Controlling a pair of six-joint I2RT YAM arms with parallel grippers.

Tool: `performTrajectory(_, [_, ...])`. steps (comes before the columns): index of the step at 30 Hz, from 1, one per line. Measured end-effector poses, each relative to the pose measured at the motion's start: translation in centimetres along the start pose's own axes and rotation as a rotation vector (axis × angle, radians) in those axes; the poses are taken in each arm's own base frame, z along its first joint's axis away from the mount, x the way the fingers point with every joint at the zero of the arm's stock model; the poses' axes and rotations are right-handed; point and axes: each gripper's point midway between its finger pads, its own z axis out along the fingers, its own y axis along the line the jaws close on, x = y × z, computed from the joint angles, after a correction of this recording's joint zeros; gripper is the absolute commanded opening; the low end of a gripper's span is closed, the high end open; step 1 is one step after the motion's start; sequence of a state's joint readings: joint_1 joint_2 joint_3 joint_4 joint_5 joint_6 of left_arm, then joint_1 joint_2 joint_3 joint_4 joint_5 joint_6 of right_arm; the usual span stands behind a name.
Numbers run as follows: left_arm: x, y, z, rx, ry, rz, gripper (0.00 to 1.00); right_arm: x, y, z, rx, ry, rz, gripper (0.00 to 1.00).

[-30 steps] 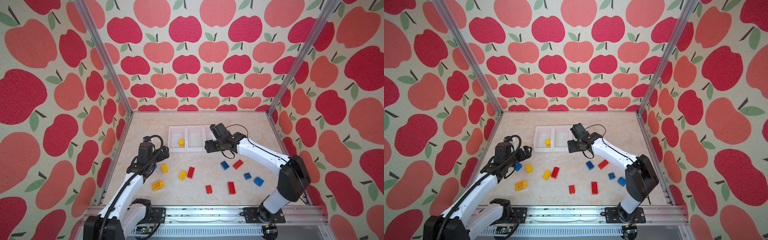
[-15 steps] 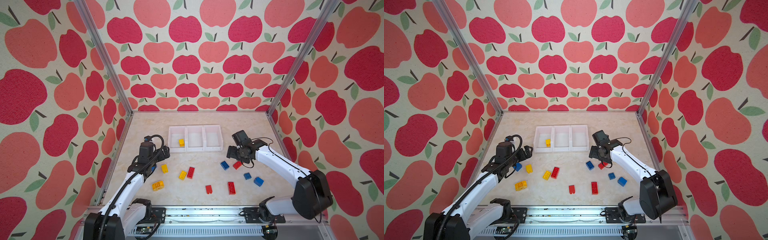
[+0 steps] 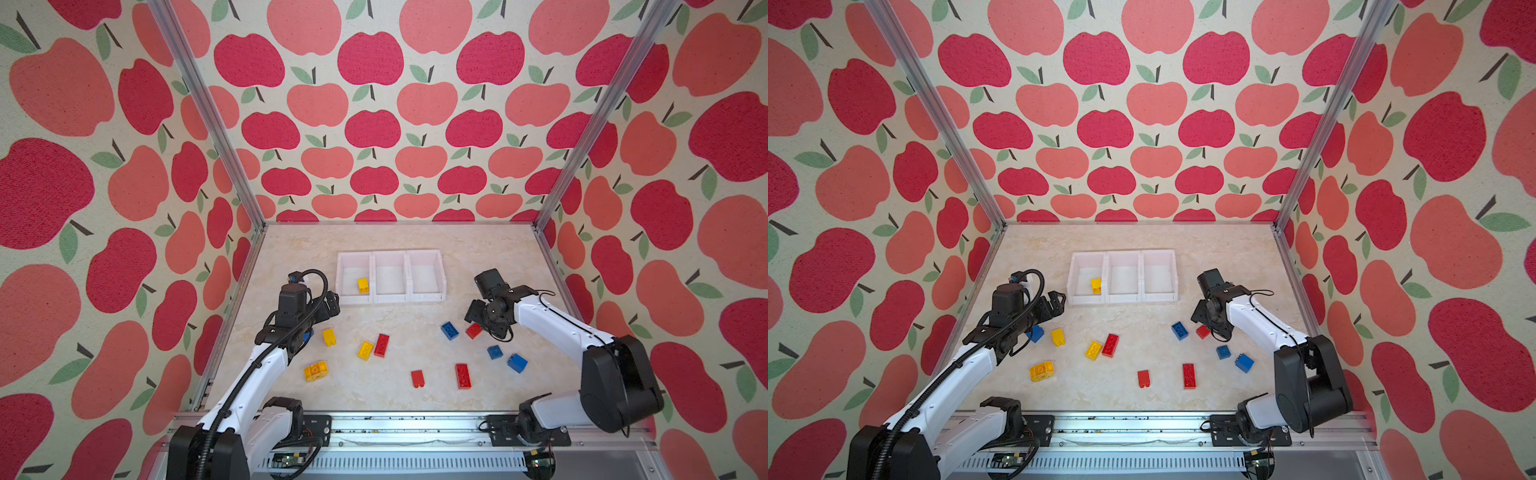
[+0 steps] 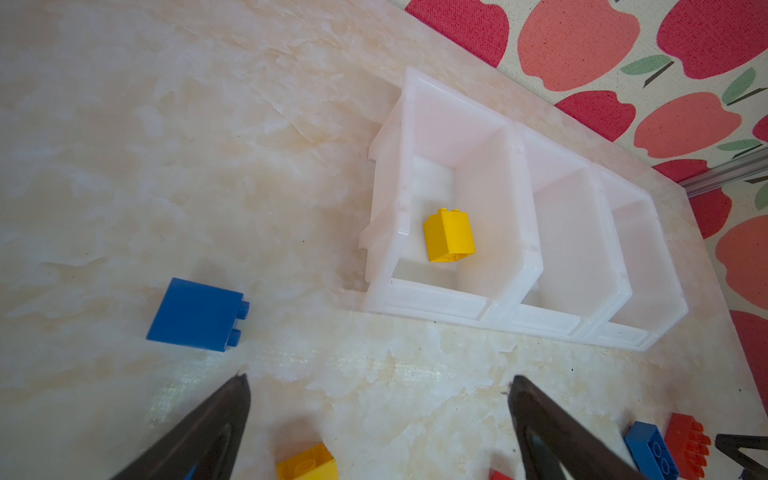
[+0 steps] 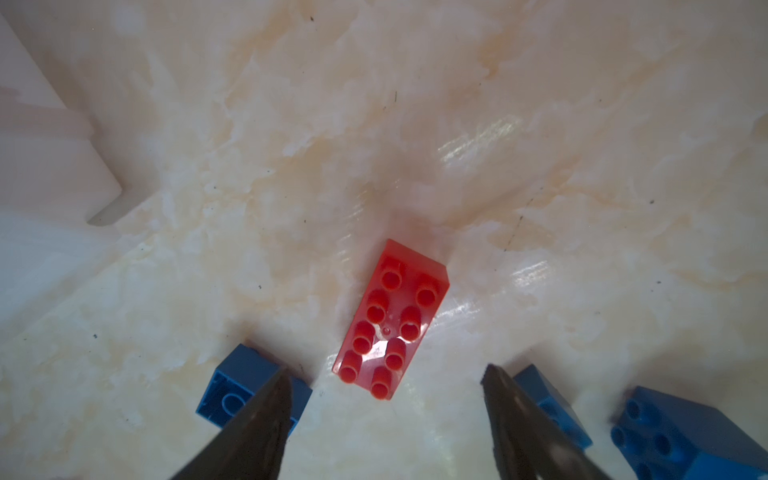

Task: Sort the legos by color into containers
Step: 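Move the right gripper to the red brick and grasp it, then lift the red brick and carry it over the bin with the right gripper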

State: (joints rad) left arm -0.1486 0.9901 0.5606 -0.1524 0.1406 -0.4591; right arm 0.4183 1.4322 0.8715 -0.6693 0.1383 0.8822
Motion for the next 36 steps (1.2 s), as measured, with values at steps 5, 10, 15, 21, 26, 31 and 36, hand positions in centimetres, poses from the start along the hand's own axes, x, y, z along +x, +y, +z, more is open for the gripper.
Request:
performTrajectory(5, [0.0, 0.0, 0.0, 0.0, 0.0, 0.0, 0.99, 0.0, -0.1, 1.2, 0.012, 0.006, 0.035, 0.69])
performTrajectory(10, [0.0, 0.0, 0.0, 0.0, 0.0, 0.0, 0.99, -0.1, 0.1, 2.2, 0.019, 0.012, 0.056, 0.66])
performTrajectory(15, [0.0, 0.0, 0.0, 0.0, 0.0, 0.0, 0.99, -0.1, 0.1, 3.0, 0.026, 0.017, 0.07, 0.63])
performTrajectory(21, [0.0, 0.0, 0.0, 0.0, 0.0, 0.0, 0.99, 0.2, -0.2, 3.8, 0.033, 0.021, 0.079, 0.59])
performTrajectory(26, [0.0, 0.0, 0.0, 0.0, 0.0, 0.0, 0.99, 0.0, -0.2, 3.9, 0.036, 0.011, 0.087, 0.53])
performTrajectory(31, [0.0, 0.0, 0.0, -0.001, 0.0, 0.0, 0.99, 0.0, -0.4, 3.9, 0.042, 0.006, 0.089, 0.49])
performTrajectory(36, [0.0, 0.0, 0.0, 0.0, 0.0, 0.0, 0.99, -0.2, -0.4, 3.9, 0.043, -0.003, 0.085, 0.44])
